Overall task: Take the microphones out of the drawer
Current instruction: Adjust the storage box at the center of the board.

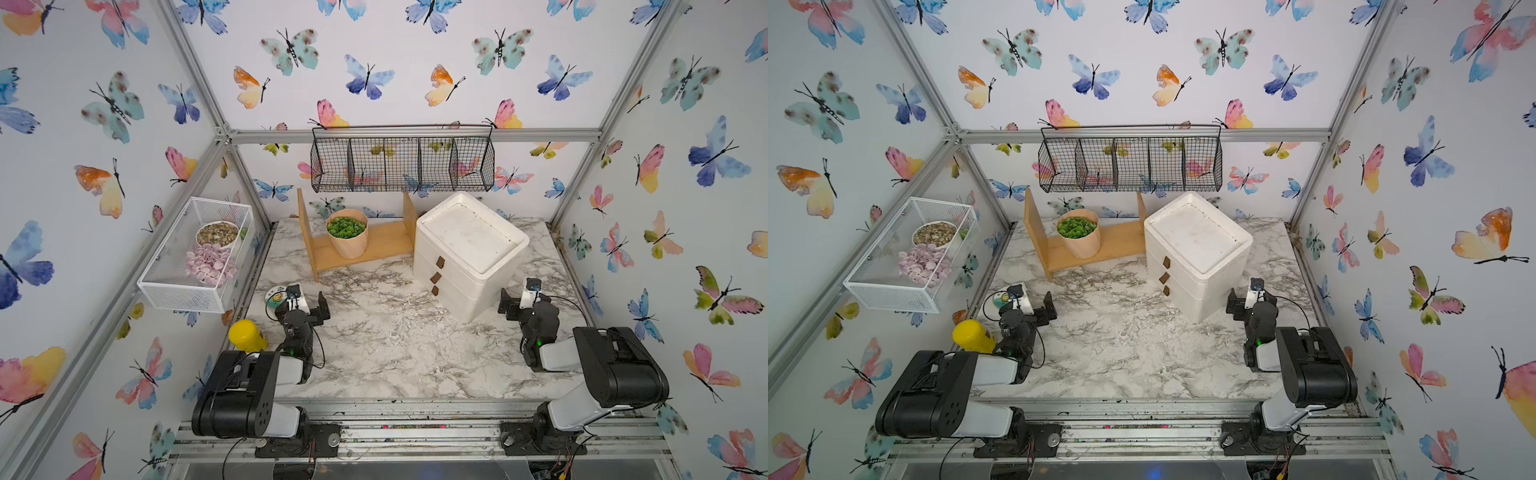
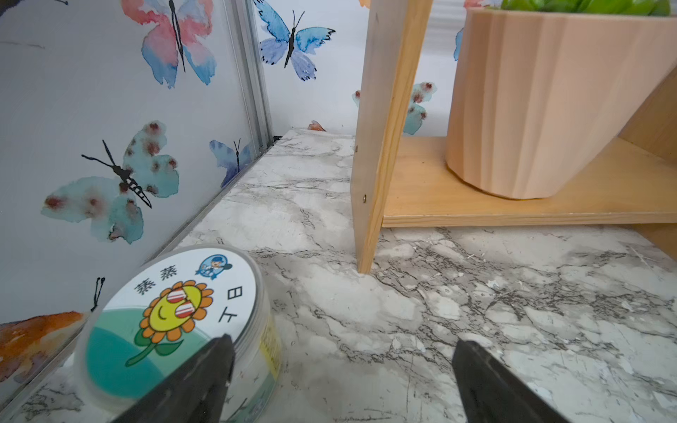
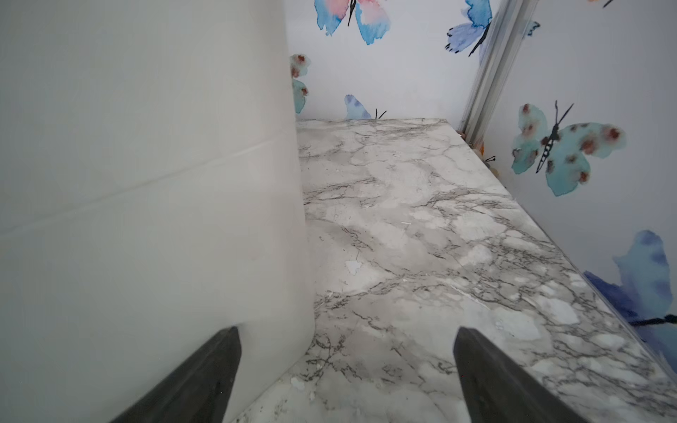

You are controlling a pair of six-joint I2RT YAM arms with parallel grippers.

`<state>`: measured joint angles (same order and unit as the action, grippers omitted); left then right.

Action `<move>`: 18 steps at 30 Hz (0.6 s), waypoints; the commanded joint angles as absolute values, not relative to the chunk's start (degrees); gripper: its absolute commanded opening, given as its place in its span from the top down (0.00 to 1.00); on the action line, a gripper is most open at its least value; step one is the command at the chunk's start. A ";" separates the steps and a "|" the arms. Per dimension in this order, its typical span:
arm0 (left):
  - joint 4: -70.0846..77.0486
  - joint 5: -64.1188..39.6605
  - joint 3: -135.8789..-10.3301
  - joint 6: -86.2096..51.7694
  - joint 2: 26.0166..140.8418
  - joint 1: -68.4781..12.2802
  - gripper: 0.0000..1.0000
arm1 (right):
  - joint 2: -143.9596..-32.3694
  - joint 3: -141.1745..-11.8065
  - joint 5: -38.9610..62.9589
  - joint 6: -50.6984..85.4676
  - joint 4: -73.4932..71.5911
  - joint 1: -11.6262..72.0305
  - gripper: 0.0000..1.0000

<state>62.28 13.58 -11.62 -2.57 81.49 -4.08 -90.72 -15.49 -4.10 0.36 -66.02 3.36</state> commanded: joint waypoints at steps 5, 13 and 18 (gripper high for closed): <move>62.17 11.43 -11.68 -2.20 80.55 -3.74 0.02 | -90.53 -15.91 -2.23 0.00 -66.21 3.43 0.02; 62.16 11.43 -11.69 -2.20 80.54 -3.73 0.02 | -90.73 -16.17 -2.39 0.00 -66.04 3.43 0.02; 62.03 11.36 -11.77 -2.20 80.56 -3.75 0.02 | -90.70 -16.15 -2.42 0.00 -65.99 3.43 0.02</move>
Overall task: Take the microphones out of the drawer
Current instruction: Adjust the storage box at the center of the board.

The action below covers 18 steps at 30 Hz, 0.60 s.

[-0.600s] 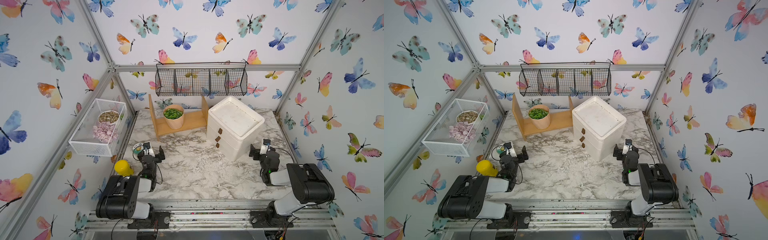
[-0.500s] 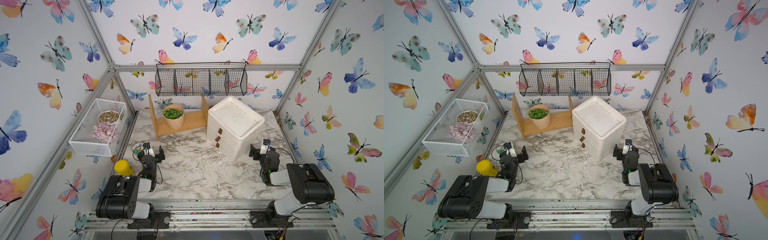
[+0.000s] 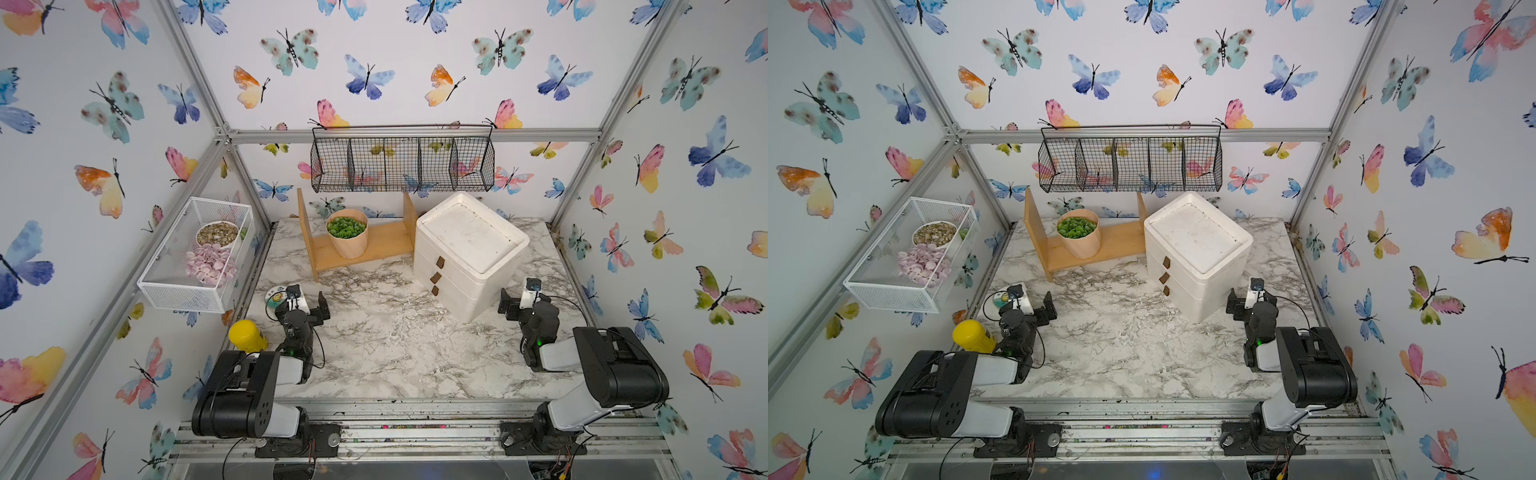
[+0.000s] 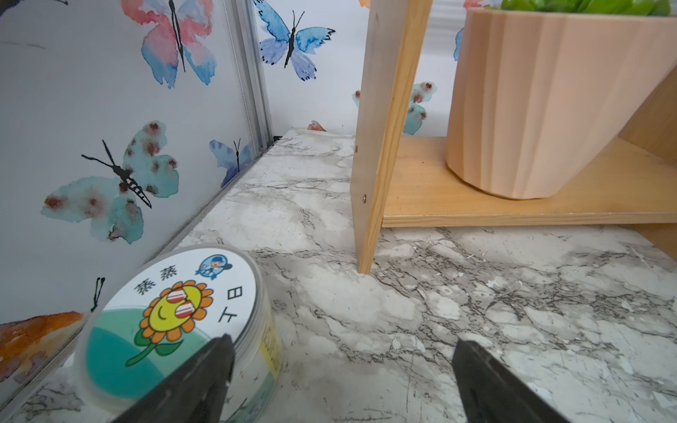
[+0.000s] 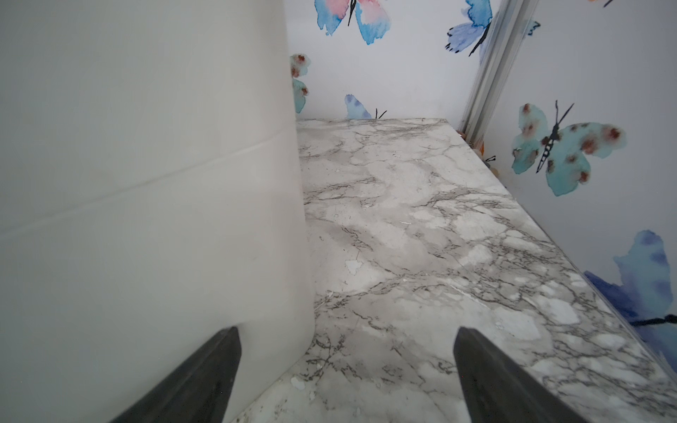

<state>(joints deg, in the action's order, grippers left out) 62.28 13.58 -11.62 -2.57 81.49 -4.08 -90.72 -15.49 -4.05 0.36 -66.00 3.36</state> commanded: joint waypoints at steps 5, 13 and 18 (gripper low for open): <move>62.36 11.54 -11.42 -2.13 80.23 -3.81 0.02 | -90.10 -15.43 -2.54 0.12 -66.77 3.43 0.02; 38.74 15.99 -20.47 -5.63 71.14 -4.61 0.02 | -79.73 -23.27 -11.14 3.39 -45.36 3.44 0.02; 23.67 18.23 -27.02 -11.19 68.18 -6.50 0.02 | -69.77 -26.27 -16.36 5.44 -32.83 3.43 0.02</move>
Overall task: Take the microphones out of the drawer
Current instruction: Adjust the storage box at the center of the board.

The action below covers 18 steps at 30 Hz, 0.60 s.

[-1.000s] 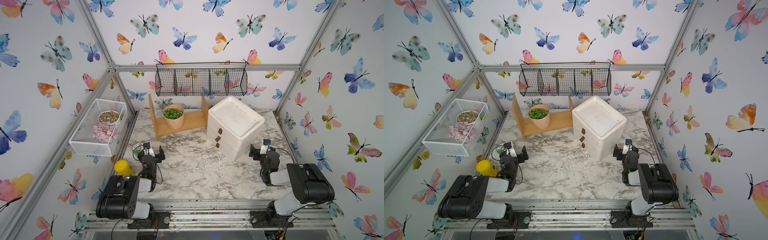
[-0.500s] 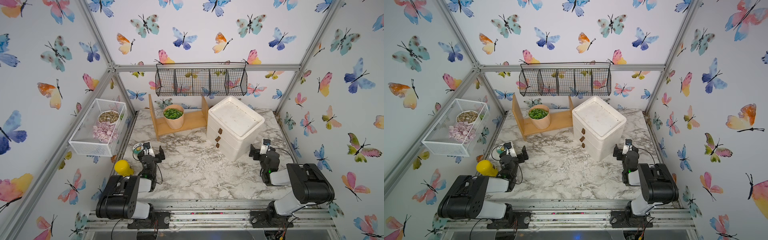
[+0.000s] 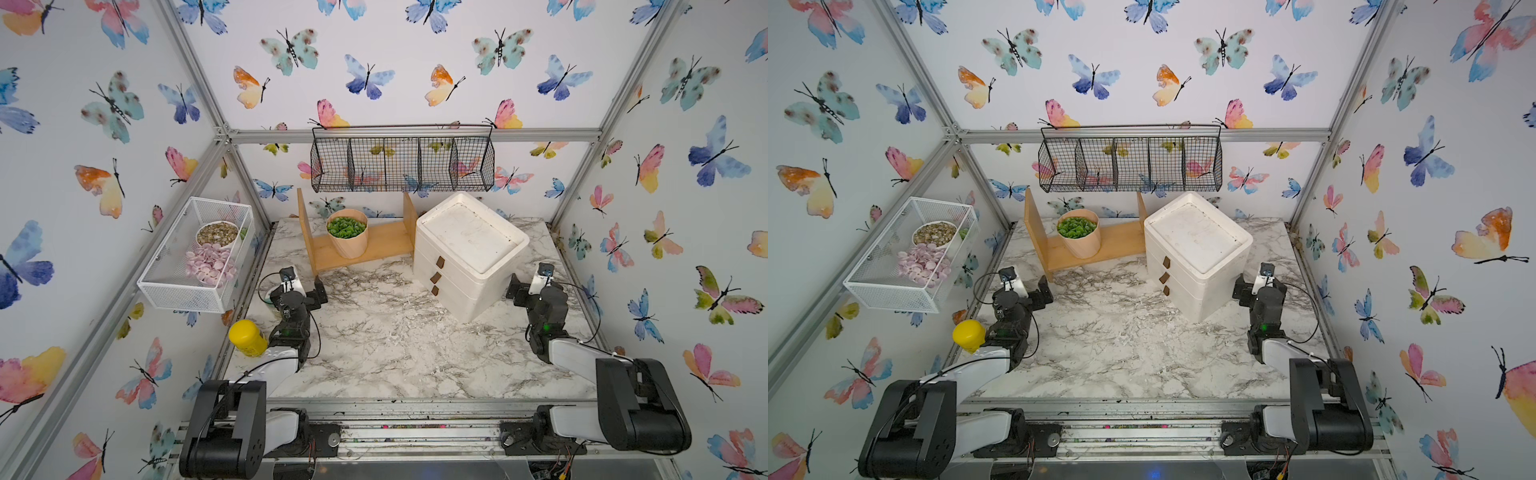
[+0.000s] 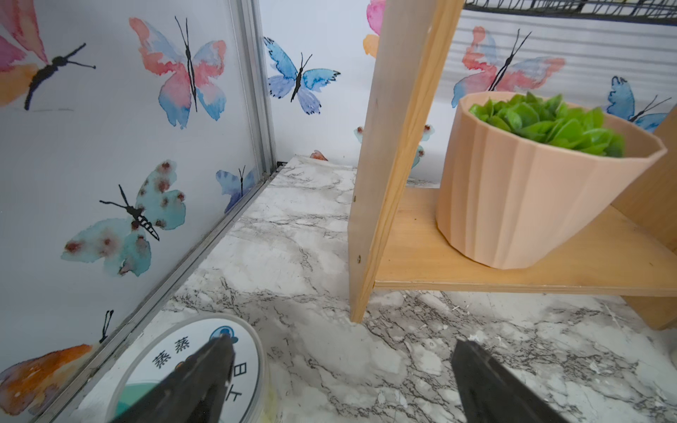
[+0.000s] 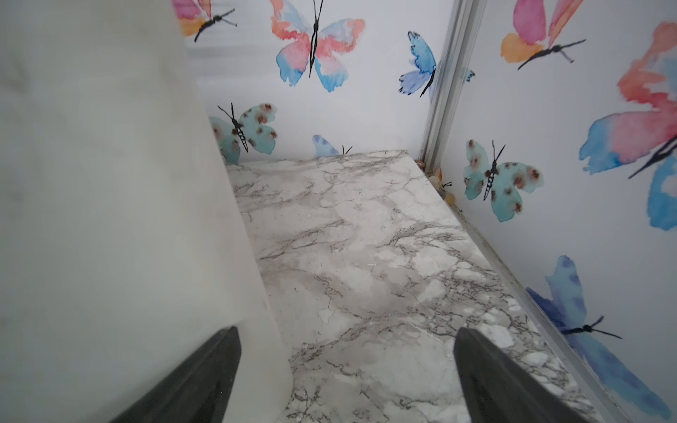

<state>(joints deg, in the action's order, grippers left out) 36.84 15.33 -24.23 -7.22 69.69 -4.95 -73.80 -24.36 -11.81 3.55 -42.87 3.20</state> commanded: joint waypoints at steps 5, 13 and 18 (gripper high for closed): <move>15.98 21.71 -31.01 -13.03 64.67 -12.63 0.02 | -60.21 -34.17 -20.09 6.80 -16.39 3.43 0.02; 4.42 20.10 -36.98 -24.04 60.49 -21.18 0.02 | -53.51 -51.35 -13.64 5.63 -5.31 3.43 0.00; 0.74 14.51 -40.07 -29.67 61.07 -23.51 0.02 | -65.84 -73.39 3.50 4.80 11.60 3.43 0.00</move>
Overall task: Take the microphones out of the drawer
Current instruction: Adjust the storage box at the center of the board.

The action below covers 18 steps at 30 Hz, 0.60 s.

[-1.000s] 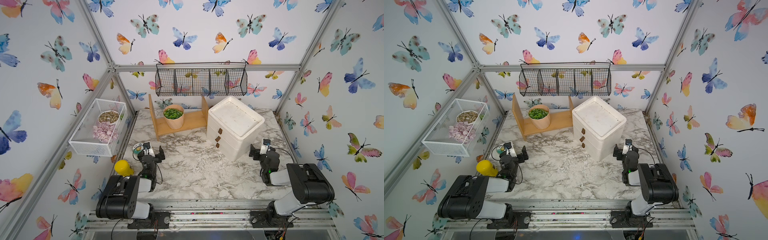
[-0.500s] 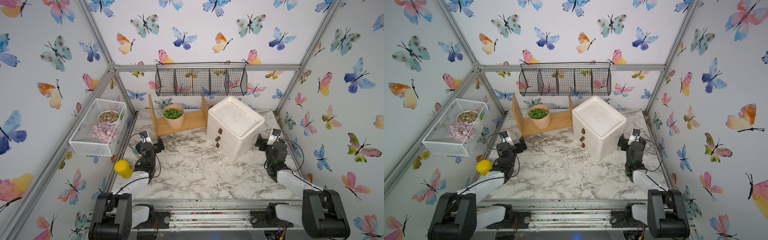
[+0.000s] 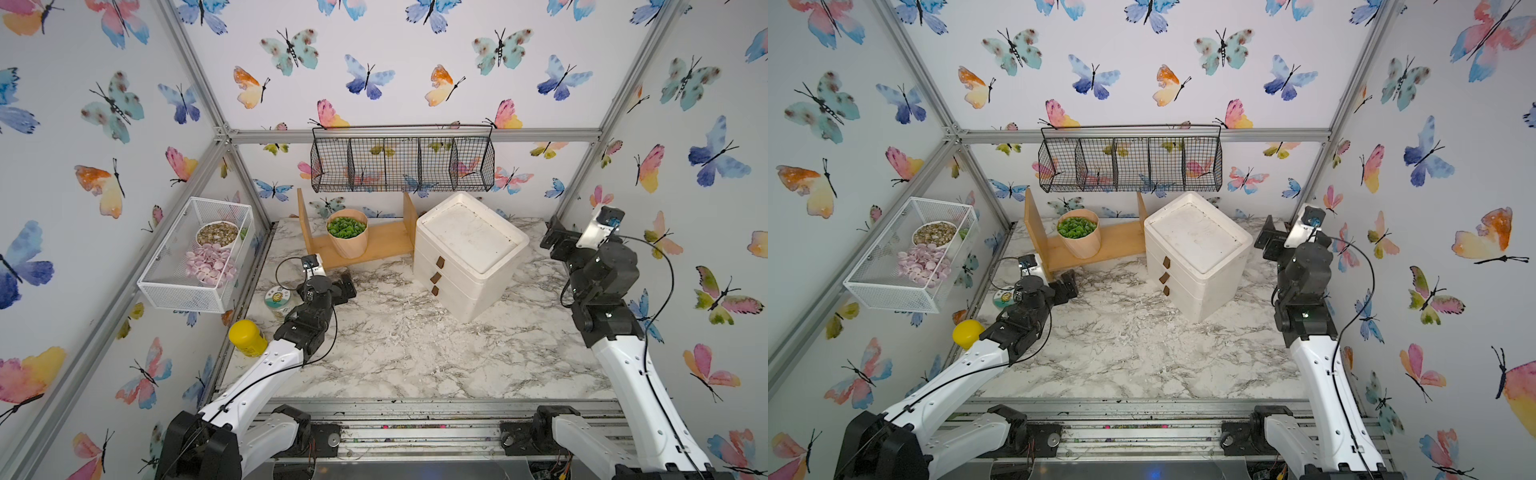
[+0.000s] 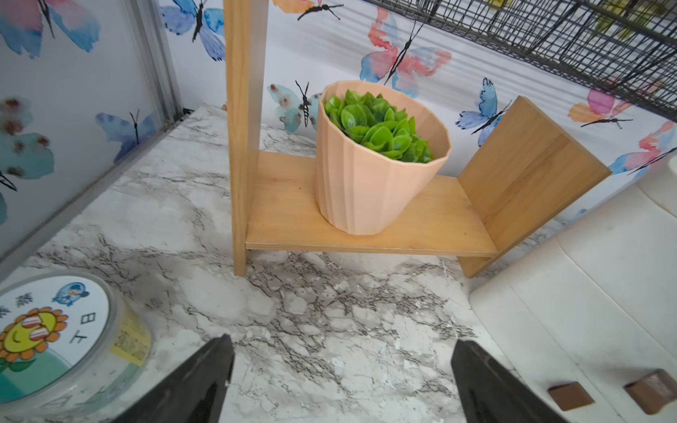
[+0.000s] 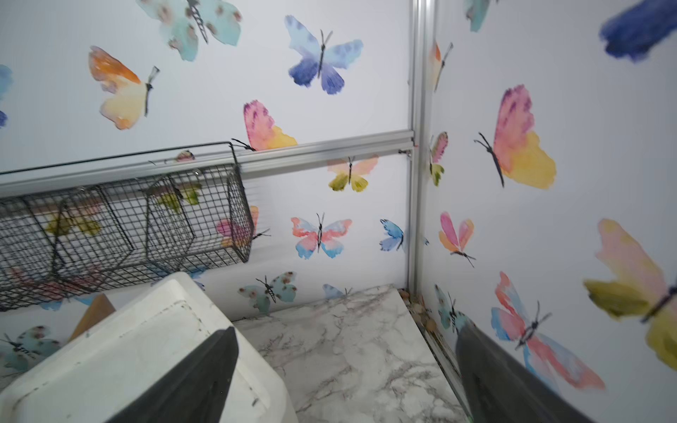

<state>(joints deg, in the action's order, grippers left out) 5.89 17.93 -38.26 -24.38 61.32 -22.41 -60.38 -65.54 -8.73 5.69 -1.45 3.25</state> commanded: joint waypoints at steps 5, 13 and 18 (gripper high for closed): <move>-0.92 11.01 -41.43 -32.52 60.91 -26.08 0.02 | -79.16 -89.99 17.78 2.16 23.36 3.43 0.05; -1.44 2.92 -38.50 -36.58 59.08 -27.47 0.02 | -93.37 -104.24 26.13 -3.42 36.82 3.43 0.11; -1.65 1.07 -36.78 -35.52 56.98 -27.69 0.02 | -96.69 -105.29 26.53 -4.97 38.58 3.45 0.13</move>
